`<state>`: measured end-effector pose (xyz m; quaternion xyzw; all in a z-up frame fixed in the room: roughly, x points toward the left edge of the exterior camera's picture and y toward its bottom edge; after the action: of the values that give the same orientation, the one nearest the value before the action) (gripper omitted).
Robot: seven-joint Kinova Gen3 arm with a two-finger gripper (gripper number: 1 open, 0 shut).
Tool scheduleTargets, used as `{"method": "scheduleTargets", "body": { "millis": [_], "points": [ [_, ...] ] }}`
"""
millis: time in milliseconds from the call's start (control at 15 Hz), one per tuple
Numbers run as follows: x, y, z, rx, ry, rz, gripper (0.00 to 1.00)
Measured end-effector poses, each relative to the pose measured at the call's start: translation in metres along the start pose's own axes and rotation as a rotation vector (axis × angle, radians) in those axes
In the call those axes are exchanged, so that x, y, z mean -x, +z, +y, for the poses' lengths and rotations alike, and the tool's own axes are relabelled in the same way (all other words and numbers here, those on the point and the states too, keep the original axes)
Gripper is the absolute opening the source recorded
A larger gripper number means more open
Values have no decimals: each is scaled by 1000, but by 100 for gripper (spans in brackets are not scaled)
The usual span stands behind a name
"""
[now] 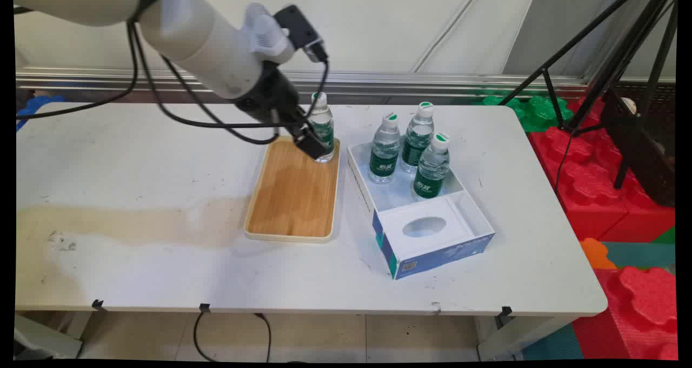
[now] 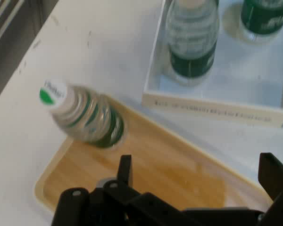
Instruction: Pick up the green bottle from the white box
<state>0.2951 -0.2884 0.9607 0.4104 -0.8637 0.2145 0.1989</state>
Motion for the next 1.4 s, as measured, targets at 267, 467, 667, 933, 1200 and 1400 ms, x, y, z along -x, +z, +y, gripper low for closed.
{"method": "scheduleTargets", "body": {
  "millis": [267, 467, 667, 933, 1200, 1400],
  "points": [
    [-26, 19, 17, 0, -2, 20, 100],
    [-43, 37, 25, 5, 0, 29, 100],
    [-58, 59, 27, 4, 1, 32, 100],
    [-72, 90, 26, 1, -10, 31, 100],
    [-81, 119, 26, 20, -25, 33, 100],
    [-86, 137, 26, 29, -29, 39, 100]
  ]
}}
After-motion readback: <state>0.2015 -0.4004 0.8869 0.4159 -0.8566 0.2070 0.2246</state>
